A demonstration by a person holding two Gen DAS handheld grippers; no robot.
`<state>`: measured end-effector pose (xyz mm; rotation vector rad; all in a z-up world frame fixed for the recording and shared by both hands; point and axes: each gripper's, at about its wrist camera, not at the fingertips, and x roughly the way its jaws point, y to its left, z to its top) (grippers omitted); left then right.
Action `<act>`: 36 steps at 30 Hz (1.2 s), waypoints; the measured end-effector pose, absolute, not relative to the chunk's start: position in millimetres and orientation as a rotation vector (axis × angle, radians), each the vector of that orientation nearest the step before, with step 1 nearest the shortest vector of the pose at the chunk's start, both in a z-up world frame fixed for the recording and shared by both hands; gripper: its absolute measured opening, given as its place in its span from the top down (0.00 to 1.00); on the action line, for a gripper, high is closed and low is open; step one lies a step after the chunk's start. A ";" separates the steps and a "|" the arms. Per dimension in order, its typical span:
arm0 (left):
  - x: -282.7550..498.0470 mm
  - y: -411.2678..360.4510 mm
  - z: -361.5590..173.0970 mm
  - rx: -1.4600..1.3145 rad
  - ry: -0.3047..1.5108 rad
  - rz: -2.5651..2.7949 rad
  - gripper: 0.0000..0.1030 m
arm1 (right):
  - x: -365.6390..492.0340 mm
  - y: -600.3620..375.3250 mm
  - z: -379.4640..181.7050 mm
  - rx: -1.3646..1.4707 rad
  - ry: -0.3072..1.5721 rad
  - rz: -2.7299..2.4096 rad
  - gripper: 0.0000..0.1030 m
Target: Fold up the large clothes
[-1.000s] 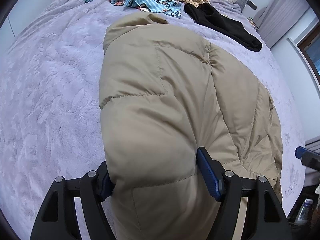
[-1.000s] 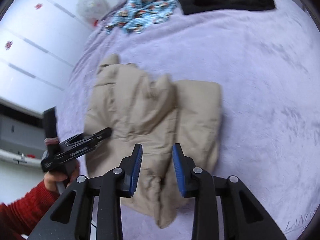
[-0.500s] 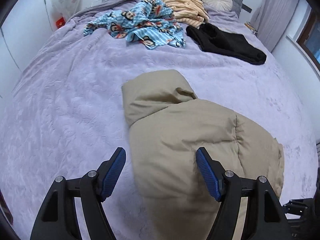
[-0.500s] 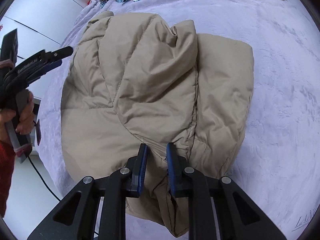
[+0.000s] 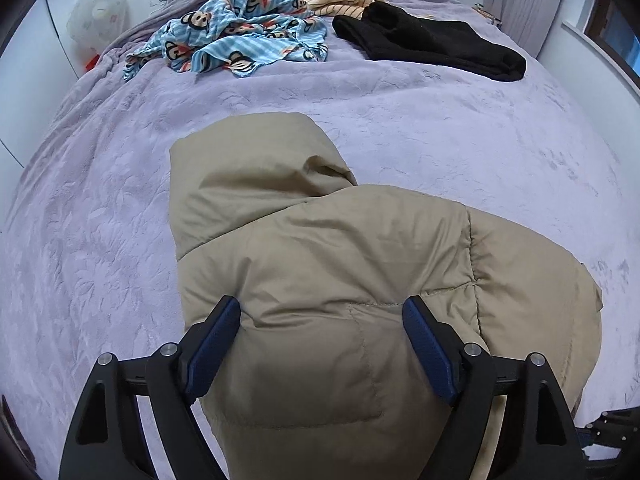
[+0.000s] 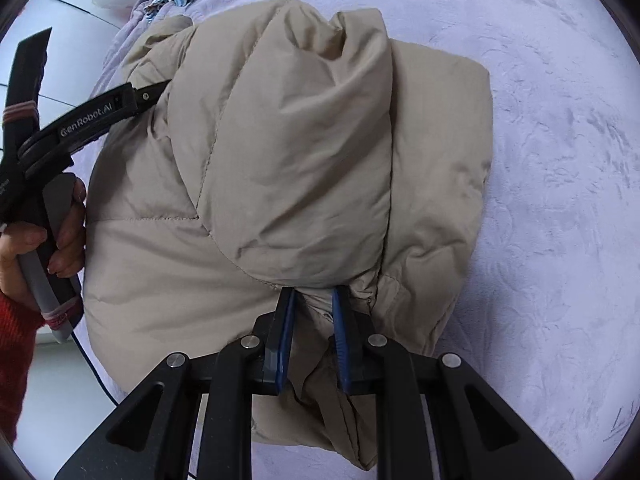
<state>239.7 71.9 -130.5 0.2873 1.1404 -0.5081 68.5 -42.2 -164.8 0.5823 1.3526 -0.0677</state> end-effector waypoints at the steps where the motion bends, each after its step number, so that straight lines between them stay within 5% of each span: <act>1: 240.8 74.5 -130.2 0.279 1.146 -0.506 0.19 | 69.0 -42.0 -154.7 0.576 1.329 -0.064 0.81; 7: 238.0 88.7 -116.5 0.268 1.164 -0.471 0.19 | 76.1 -39.4 -112.1 0.556 1.221 -0.021 0.81; 17: 189.8 130.8 -88.8 0.253 1.201 -0.458 0.19 | 69.2 -23.3 -128.5 0.577 1.301 -0.011 0.78; 20: 166.3 147.0 -91.1 0.225 1.224 -0.456 0.00 | 61.4 -18.4 -132.6 0.580 1.319 -0.008 0.78; 36: 123.4 186.0 -88.8 0.241 1.252 -0.351 0.00 | 10.0 -13.2 -143.0 0.618 1.386 -0.074 0.77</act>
